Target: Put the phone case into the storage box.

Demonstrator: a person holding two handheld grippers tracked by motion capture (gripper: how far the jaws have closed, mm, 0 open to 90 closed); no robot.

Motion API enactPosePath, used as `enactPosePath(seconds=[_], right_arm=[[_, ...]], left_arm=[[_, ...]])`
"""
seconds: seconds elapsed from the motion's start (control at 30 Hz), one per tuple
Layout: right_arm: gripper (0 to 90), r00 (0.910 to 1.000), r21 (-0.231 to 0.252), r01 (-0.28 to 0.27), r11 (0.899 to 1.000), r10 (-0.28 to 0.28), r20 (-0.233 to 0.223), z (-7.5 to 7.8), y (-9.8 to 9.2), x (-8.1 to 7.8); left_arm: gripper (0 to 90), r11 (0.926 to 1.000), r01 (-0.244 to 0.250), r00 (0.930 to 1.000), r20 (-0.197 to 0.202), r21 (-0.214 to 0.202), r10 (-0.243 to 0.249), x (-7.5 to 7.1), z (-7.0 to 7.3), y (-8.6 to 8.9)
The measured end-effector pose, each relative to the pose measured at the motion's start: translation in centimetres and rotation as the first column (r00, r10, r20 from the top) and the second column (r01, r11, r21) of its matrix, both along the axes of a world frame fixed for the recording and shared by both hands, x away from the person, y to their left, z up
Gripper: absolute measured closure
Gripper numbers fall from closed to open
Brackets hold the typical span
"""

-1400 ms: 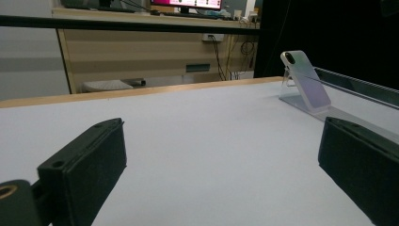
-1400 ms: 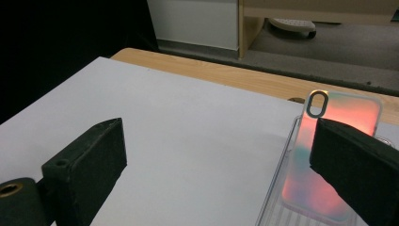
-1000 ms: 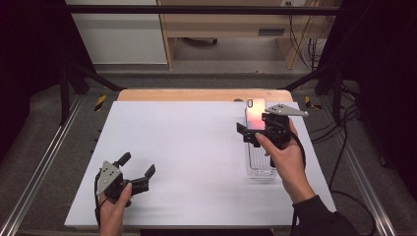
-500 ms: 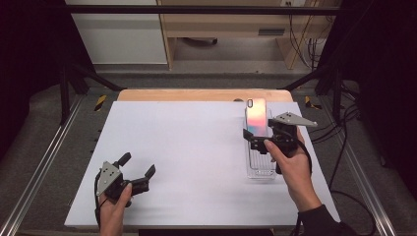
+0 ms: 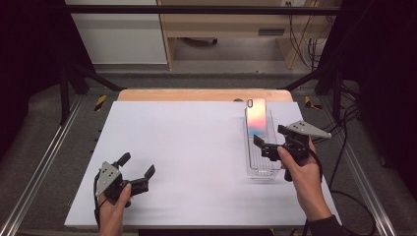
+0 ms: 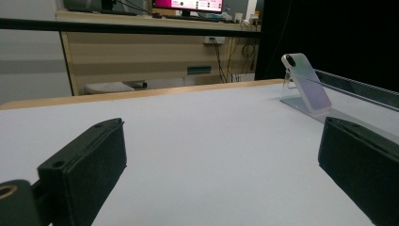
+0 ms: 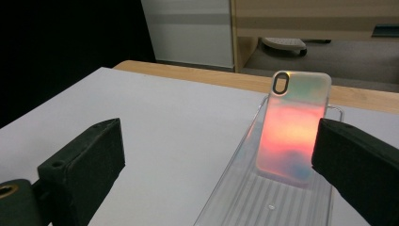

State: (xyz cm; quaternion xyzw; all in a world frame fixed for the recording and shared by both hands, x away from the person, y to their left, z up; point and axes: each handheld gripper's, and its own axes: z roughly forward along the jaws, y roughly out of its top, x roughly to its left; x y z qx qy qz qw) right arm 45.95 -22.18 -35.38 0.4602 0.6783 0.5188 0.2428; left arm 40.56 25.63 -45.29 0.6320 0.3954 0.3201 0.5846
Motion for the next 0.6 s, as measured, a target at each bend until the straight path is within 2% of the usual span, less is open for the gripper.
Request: enactPosePath(seconds=[0.4,0.6], right_arm=[[2.9,0.9989,0.027,0.033,0.999,-0.034,0.033,0.0,-2.1,-0.9],[2.9,0.9974,0.037,0.046,0.998,-0.048,0.053,-0.4,-2.9,-1.4]], left_arm=[[1.1,1.0000,-0.001,1.0000,0.005,0.001,0.001,-0.1,0.1,0.1],[1.1,1.0000,-0.004,0.9999,0.010,0.002,0.004,-0.3,0.1,0.3]])
